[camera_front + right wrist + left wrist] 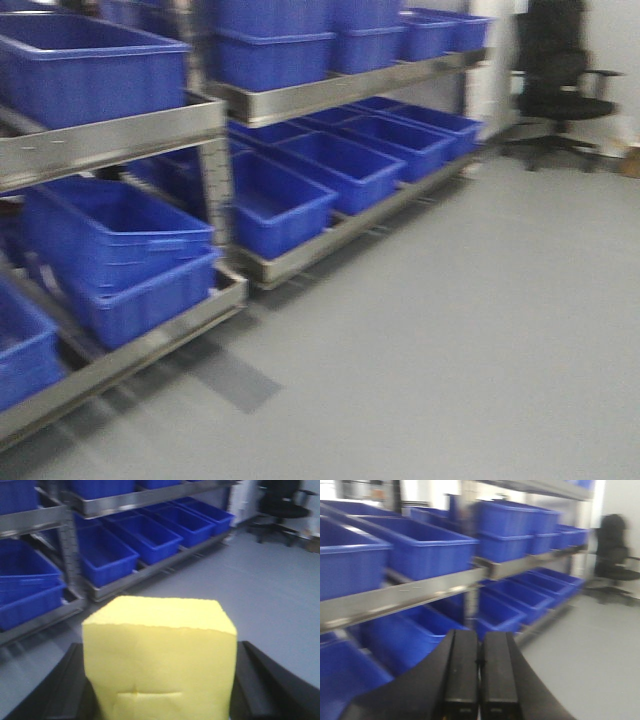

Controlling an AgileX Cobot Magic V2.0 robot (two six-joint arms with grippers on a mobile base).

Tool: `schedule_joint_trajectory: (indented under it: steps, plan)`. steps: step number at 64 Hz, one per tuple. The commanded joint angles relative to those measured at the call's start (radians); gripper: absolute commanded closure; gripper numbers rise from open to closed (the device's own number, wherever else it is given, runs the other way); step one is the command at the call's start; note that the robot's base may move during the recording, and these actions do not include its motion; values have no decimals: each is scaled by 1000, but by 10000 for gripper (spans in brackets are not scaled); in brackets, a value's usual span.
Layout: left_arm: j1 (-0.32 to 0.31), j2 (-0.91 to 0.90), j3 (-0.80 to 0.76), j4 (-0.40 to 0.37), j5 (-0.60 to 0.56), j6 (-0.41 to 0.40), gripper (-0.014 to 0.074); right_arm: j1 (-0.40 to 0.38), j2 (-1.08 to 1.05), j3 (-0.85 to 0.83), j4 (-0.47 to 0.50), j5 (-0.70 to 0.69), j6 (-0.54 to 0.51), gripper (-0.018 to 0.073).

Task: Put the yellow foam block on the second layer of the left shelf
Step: 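Turn and drive the base toward the shelf of blue bins, then extend the right gripper with the cube into a blue bin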

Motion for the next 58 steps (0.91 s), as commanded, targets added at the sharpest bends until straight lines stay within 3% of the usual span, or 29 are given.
schedule_joint_trajectory:
  steps: [1,58]
  plan:
    - [3,-15,25,-4,-90,-5,460,-4,13,-28,-19,-83,-8,148]
    - [3,-15,25,-4,-90,-5,460,-4,13,-28,-19,-83,-8,148]
